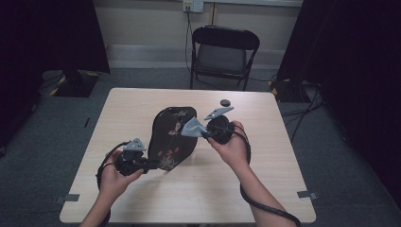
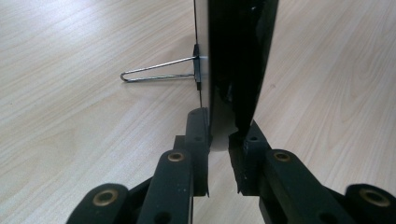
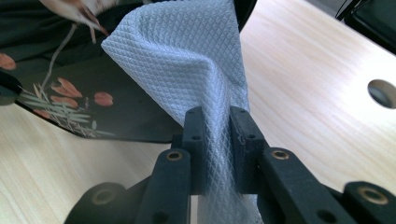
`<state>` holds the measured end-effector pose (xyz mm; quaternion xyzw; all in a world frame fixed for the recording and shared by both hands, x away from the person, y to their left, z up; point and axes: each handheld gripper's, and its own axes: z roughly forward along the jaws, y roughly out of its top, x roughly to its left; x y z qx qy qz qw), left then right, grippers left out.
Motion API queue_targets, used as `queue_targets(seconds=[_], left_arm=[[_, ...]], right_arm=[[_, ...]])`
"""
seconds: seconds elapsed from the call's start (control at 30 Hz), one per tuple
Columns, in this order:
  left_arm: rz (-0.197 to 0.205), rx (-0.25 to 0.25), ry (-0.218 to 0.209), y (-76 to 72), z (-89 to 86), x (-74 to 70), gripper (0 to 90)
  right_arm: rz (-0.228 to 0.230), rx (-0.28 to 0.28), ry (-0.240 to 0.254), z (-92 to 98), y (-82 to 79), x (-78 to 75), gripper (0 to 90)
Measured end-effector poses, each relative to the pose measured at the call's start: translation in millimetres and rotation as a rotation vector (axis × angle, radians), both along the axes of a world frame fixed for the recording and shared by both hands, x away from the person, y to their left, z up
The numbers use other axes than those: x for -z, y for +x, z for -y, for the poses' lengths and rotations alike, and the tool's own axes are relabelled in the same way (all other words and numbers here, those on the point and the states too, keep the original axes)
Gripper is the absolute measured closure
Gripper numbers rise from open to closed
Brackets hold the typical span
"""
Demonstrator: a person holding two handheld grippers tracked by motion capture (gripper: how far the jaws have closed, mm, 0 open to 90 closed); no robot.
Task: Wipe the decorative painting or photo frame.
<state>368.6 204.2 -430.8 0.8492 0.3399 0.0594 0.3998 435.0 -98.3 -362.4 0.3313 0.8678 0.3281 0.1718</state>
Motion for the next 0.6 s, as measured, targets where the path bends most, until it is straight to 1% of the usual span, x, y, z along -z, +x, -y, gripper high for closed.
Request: queue_targets(seconds=[0.17,0.2,0.27,0.6], left_arm=[[0.000,0.000,0.000,0.0,0.0,0.0,78.6],[0.000,0.000,0.000,0.0,0.0,-0.1,78.6],[0.000,0.000,0.001,0.0,0.1,-0.1,78.6],[0.000,0.000,0.000,-0.1,0.1,0.0,78.6]], right_arm=[[-0.022,0.005,0.004,1.4,-1.5,14.1,78.7],[-0.029,0.007,0.003,1.9,-1.9,19.4,78.7],[-0.028,0.010,0.002,2.2,-2.0,21.4,78.7],[-0.068,0.011,-0.006,1.6,-6.2,47.7,78.7]])
